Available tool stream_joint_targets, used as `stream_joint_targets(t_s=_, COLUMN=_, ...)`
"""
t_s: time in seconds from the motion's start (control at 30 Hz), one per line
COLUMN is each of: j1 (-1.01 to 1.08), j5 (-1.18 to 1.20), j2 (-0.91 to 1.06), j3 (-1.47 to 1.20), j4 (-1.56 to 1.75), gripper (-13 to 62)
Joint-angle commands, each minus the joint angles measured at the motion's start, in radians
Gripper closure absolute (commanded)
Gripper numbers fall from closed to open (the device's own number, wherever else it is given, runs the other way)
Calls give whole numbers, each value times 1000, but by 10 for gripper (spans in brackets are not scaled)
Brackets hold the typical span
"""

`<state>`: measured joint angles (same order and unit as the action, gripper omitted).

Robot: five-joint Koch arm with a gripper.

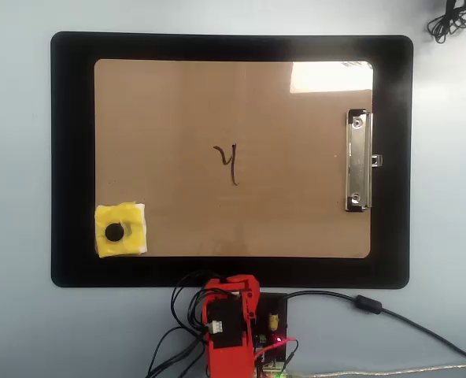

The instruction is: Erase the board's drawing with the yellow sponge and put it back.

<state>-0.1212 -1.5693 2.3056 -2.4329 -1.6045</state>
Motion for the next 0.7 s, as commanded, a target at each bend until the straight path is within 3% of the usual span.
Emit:
stream_joint_targets(t_s=0.0, j1=-17, j5=-11, j2=44, j3=-17, j4=-66, gripper=150)
stream_joint_targets(t_s=0.33, j1=-17, j5=-15, j2=44, j3=-5, j4=-66, gripper=152)
stream_joint_targets(t_s=0.53, j1=-35, j5=-14, j2=15, j3=391, j4=44, gripper=157)
stream_joint_targets(t_s=0.67, j1=-328, j5=-31, j2=3, j3=497, j4=307, gripper=157)
